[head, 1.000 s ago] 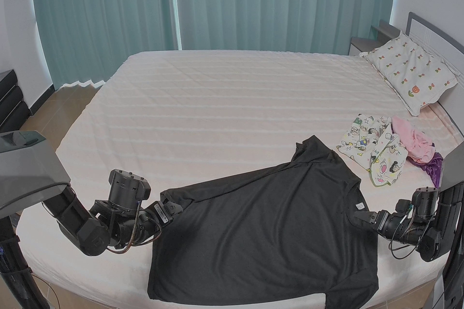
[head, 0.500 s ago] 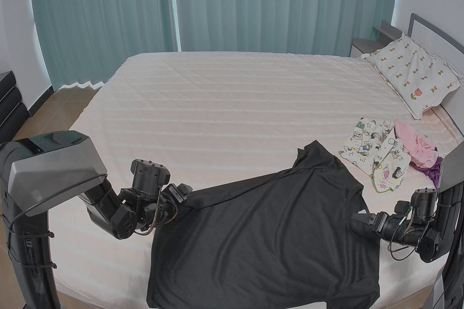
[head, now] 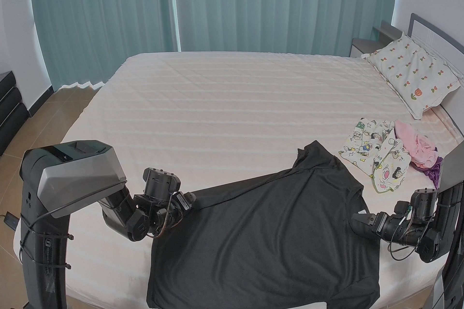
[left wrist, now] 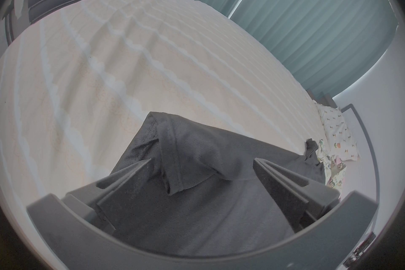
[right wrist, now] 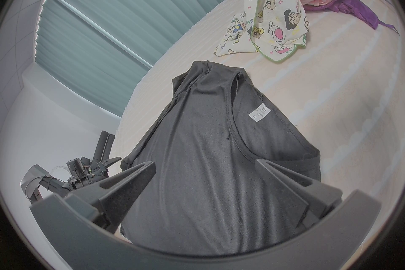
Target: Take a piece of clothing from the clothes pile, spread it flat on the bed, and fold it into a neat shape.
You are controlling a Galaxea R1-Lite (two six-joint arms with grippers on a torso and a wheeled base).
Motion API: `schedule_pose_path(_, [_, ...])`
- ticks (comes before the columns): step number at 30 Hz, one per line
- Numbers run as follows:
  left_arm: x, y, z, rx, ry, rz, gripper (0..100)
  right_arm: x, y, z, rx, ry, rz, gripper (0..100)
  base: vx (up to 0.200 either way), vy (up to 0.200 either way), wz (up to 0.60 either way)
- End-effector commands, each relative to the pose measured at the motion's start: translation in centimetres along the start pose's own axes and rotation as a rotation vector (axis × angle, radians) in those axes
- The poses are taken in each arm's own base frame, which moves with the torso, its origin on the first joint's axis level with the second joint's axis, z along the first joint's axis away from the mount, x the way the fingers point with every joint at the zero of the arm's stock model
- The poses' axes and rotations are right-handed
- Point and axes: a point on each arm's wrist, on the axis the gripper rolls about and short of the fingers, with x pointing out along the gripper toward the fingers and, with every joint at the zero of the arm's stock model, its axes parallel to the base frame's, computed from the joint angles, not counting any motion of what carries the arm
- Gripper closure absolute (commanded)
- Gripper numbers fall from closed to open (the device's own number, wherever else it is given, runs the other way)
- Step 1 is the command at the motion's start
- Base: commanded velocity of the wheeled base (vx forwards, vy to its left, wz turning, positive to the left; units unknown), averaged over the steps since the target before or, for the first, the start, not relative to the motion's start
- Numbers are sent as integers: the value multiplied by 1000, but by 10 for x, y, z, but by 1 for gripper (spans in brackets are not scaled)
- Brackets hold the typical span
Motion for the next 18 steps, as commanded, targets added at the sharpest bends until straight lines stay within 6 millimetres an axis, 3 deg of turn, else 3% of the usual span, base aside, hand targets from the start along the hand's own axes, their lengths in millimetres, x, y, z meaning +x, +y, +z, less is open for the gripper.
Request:
schedule_pose_path(1, [6, 4, -7, 24, 14, 16, 0, 0, 0, 1, -4, -10, 5, 0, 0, 0, 0])
schedule_pose_path(5, [12, 4, -9, 86, 12, 25, 0, 0, 0, 1, -4, -10, 5, 0, 0, 0, 0])
schedule_pose_path(6, [13, 4, -9, 93, 8, 29, 100, 1, 0, 1, -4, -11, 6, 0, 0, 0, 0])
schedule_pose_path(14, [19, -3, 2, 82, -55, 29, 100, 1, -2, 1, 0, -10, -2, 0, 0, 0, 0])
schedule_pose_path(18, [18, -7, 34, 31, -135, 3, 100, 1, -2, 1, 2, -9, -4, 0, 0, 0, 0])
